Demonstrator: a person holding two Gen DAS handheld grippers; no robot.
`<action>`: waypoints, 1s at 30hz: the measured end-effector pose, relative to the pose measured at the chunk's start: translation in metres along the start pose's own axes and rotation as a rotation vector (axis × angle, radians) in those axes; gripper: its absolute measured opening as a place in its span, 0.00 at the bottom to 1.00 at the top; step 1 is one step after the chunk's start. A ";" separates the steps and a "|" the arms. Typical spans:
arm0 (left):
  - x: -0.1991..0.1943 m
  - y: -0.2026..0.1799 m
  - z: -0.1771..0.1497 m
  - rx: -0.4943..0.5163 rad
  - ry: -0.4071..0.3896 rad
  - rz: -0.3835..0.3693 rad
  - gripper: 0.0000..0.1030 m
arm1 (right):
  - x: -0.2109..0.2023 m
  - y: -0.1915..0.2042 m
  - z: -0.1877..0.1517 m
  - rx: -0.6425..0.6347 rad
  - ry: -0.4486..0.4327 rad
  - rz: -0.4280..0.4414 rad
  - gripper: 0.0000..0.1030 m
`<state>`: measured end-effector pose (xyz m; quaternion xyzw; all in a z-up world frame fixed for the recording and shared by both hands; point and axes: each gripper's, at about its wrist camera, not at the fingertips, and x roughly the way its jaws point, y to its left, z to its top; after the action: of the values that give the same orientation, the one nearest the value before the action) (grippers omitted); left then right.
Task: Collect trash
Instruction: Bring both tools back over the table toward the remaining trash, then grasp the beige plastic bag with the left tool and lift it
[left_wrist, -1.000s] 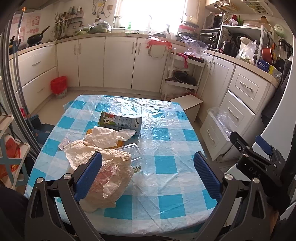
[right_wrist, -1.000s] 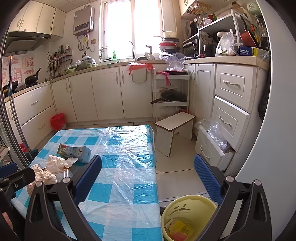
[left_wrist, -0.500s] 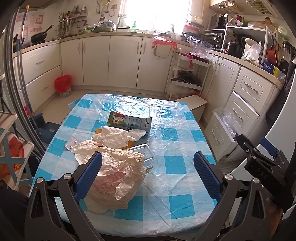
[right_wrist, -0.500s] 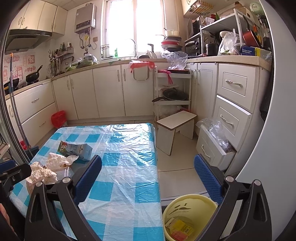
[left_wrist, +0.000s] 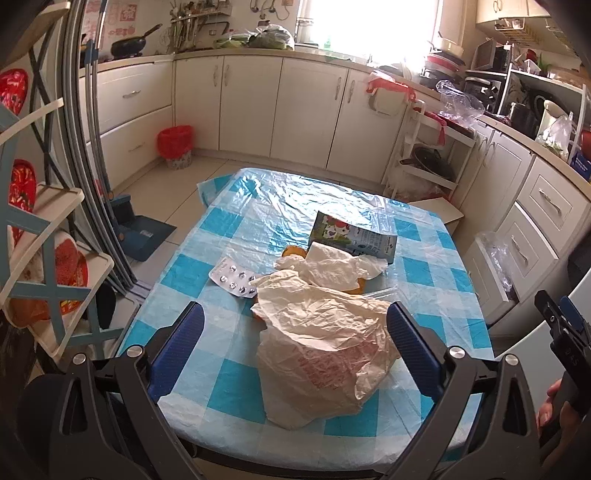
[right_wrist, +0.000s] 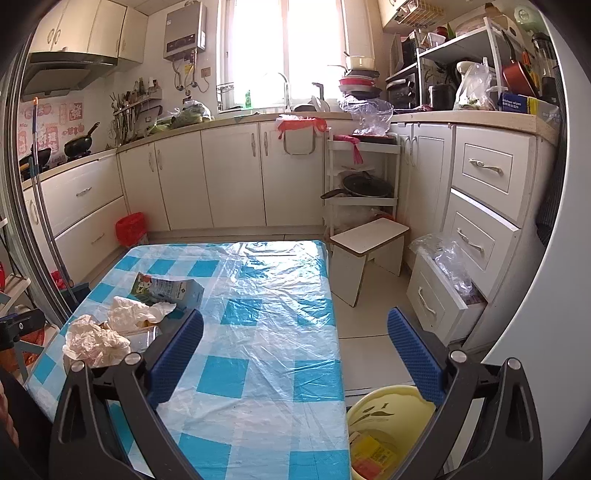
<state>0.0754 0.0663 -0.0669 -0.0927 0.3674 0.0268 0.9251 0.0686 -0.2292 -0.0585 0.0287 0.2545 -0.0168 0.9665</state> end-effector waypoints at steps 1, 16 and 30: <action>0.003 0.005 -0.001 -0.011 0.014 -0.002 0.92 | 0.001 0.002 0.000 0.001 0.005 0.015 0.93; 0.010 -0.027 -0.022 0.215 -0.004 -0.039 0.92 | 0.016 0.039 -0.006 -0.054 0.068 0.140 0.93; 0.050 -0.126 -0.078 0.800 -0.062 0.169 0.90 | 0.026 0.005 -0.010 0.088 0.119 0.149 0.93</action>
<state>0.0739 -0.0731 -0.1380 0.3057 0.3273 -0.0396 0.8932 0.0864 -0.2243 -0.0796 0.0910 0.3074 0.0457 0.9461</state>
